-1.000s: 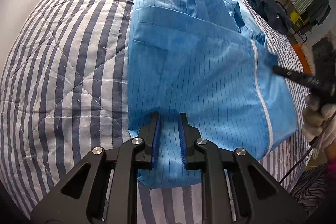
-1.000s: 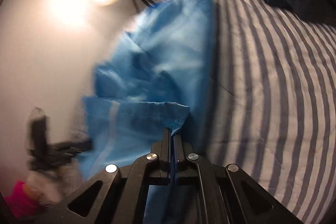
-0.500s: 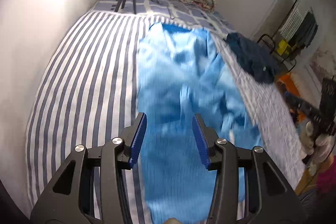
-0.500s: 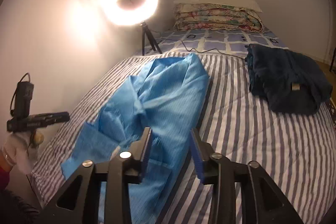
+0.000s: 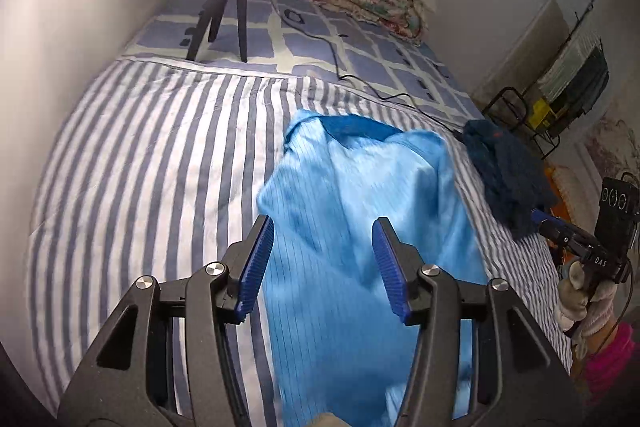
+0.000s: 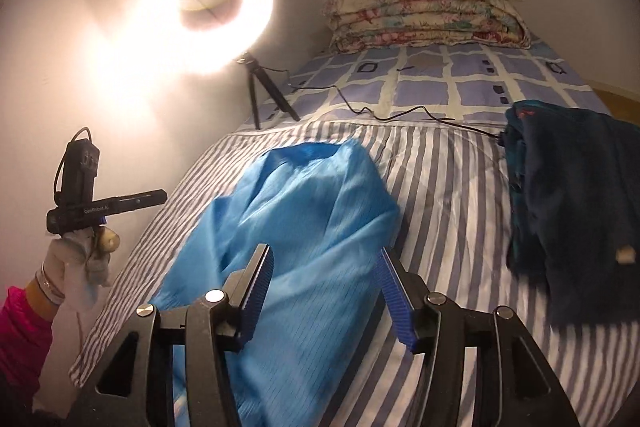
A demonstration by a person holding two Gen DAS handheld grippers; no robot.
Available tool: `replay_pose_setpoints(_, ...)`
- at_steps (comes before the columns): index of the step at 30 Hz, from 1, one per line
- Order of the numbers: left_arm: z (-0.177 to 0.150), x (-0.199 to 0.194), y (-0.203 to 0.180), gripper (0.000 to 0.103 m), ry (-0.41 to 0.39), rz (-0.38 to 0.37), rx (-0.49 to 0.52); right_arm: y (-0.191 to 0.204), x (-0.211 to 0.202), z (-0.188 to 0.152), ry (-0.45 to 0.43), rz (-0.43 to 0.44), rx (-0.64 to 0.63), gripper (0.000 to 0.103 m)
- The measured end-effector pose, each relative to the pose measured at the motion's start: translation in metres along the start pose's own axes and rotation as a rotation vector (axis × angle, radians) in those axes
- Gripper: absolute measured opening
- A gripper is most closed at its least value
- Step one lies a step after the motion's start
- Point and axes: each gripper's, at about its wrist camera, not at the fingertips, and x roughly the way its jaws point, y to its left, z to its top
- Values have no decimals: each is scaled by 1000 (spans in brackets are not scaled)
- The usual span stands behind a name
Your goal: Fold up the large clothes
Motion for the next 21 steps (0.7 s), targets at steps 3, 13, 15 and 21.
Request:
replay_pose_setpoints(3, 12, 31, 9, 52, 9, 7, -13, -14, 34, 14, 5, -3, 3, 57)
replay_pose_setpoints(13, 39, 114, 10, 52, 115, -37, 0, -31, 119, 50, 36, 17, -23, 57)
replay_pose_setpoints(15, 39, 122, 10, 48, 109, -49, -2, -35, 133, 52, 48, 27, -6, 57)
replay_pose_setpoints(21, 37, 123, 0, 1, 81, 0, 53, -37, 155, 48, 95, 40, -20, 23)
